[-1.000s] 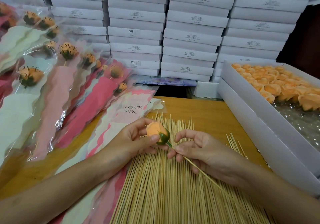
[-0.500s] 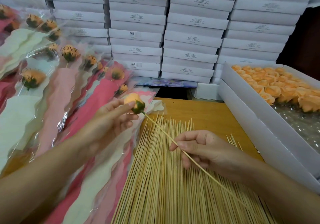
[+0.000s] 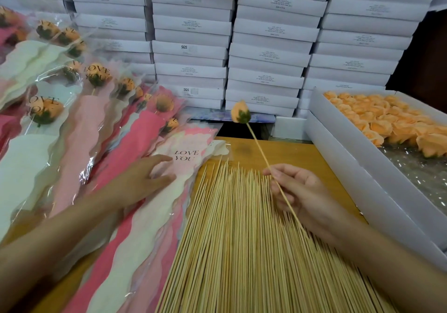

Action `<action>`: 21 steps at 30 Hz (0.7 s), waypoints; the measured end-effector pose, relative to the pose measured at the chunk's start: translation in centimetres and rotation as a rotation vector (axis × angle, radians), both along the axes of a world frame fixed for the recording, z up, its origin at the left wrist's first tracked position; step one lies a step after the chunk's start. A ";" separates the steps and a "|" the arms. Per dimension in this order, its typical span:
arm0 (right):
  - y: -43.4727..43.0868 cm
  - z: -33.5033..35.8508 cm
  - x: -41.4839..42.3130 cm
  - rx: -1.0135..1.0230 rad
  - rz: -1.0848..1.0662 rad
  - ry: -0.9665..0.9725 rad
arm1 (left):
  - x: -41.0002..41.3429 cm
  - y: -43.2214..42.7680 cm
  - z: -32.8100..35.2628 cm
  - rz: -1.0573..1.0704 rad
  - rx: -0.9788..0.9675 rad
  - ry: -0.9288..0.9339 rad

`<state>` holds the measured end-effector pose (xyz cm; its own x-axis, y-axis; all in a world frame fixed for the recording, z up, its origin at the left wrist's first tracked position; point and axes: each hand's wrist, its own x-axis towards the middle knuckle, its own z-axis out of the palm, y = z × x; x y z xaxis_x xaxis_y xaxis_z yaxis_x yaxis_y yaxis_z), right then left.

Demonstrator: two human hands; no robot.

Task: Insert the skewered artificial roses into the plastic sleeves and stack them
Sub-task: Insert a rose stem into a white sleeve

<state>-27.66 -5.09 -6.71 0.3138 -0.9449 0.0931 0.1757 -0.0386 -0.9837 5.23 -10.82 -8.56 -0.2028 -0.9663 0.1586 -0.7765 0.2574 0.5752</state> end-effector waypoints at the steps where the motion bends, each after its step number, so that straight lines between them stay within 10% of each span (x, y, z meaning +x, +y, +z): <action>1: -0.2 -0.2 -0.1 -0.001 -0.041 -0.023 | 0.0 0.1 -0.2 -0.014 -0.041 -0.031; 21: -0.1 -0.9 0.0 -0.008 -0.176 0.030 | -0.9 0.3 -0.1 0.005 -0.107 -0.104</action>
